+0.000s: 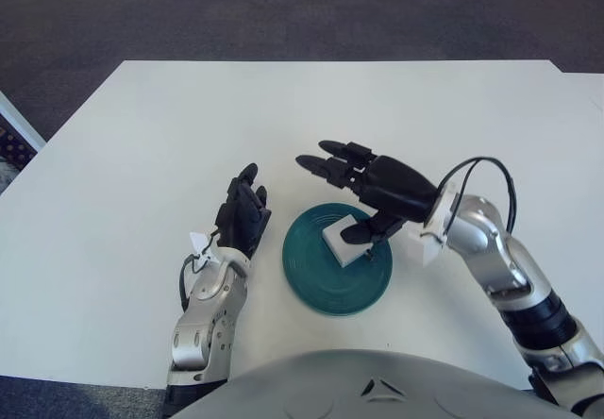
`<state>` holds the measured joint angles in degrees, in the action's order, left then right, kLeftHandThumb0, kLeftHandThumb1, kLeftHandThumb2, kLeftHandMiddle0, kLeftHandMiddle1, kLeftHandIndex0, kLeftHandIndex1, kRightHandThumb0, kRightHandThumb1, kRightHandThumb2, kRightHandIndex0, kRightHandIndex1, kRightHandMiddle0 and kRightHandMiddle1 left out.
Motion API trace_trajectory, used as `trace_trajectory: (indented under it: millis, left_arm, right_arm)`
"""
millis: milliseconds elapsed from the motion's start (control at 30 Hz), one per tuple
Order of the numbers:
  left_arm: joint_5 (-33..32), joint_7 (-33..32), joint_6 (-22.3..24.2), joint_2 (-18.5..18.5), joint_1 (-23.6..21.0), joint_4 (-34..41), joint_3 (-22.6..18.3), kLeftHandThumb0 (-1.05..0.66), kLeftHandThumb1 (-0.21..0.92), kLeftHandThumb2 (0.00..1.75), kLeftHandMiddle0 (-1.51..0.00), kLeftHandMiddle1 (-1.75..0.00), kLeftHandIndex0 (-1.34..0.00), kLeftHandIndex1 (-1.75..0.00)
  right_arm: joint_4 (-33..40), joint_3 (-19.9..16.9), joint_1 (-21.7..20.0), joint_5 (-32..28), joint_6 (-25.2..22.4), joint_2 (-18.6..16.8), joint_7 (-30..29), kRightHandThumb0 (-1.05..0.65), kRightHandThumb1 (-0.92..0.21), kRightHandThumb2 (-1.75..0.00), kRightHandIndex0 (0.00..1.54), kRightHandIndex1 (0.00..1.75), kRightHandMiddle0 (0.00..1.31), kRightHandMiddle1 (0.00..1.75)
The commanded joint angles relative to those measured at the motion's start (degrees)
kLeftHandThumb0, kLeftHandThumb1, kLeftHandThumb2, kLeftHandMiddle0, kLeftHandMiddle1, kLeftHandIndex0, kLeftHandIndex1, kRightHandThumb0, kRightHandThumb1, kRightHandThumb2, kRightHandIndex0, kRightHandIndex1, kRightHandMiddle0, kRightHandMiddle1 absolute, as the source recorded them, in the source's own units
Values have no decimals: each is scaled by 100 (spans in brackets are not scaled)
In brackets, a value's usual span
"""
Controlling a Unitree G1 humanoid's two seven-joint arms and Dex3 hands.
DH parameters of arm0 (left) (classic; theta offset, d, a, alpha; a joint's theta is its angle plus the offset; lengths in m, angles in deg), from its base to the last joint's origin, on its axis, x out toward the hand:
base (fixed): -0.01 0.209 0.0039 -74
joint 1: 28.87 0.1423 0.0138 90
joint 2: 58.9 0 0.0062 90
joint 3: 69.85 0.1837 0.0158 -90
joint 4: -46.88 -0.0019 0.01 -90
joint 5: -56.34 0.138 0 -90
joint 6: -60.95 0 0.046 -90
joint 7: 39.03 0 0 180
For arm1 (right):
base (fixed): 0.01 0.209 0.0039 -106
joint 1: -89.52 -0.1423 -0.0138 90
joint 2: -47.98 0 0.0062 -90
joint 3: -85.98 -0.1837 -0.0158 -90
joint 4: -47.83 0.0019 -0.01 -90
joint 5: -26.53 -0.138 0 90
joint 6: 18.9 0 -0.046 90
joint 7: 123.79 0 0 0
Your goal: Put the charger into the plate.
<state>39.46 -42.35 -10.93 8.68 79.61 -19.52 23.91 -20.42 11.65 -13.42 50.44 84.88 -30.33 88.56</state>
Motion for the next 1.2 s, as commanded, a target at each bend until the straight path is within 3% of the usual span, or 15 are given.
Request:
trace_trajectory:
  millis: [0, 100, 167, 233, 300, 433, 500, 633, 900, 1167]
  left_arm:
    - [169, -82, -76, -83, 137, 83, 141, -95, 92, 97, -21, -1, 0, -49]
    - [309, -112, -170, -59, 226, 27, 215, -96, 92, 97, -24, -2, 0, -55]
    - [415, -107, -237, -16, 266, -53, 237, -97, 92, 98, -26, -2, -1, -57]
    - [533, -81, -336, 35, 320, -120, 279, -98, 92, 98, -27, -2, -2, -59]
    - [608, -63, -397, 51, 351, -147, 303, -98, 92, 98, -28, -2, -3, -61]
    - [829, -63, -538, 121, 480, -78, 398, -101, 92, 98, -28, -2, -5, -63]
    - [980, -97, -604, 151, 545, -46, 443, -103, 92, 98, -28, -1, -5, -64]
    - [1056, -47, -629, 206, 653, 21, 452, -104, 92, 97, -26, 0, -3, -64]
    - [955, 91, -717, 262, 781, -99, 377, -101, 92, 97, -26, 0, 0, -64]
    - [854, 163, -852, 200, 871, -207, 328, -103, 92, 98, -26, 0, -1, -65]
  right_arm:
    - [-93, -436, -287, -514, -484, 246, 338, -105, -92, -86, 0, 0, 0, 0]
    - [-142, -526, -79, -576, -735, 237, 302, -105, -92, -88, 0, 0, 0, 0]
    - [-790, -549, 203, -608, -853, 52, -4, -105, -92, -91, 0, 0, 1, 0]
    - [-1505, -714, 489, -876, -1063, -370, -456, -105, -92, -94, 0, 0, 1, 1]
    - [-1714, -849, 625, -1106, -1194, -597, -678, -105, -92, -95, 0, 0, 2, 1]
    - [-1220, -1535, 1271, -2218, -2042, -1186, -902, -105, -92, -96, 0, 0, 4, 2]
    - [-1165, -1852, 1897, -2854, -2344, -1748, -1183, -105, -92, -96, 0, 0, 6, 3]
    - [-978, -2000, 2587, -3241, -2478, -2319, -1639, -105, -92, -94, 0, 0, 8, 5]
    - [-1056, -1938, 2833, -3298, -2386, -2763, -2194, -105, -92, -96, 0, 0, 11, 7]
    - [-1062, -1838, 2903, -3293, -2343, -2762, -2239, -105, -92, -101, 1, 0, 10, 8]
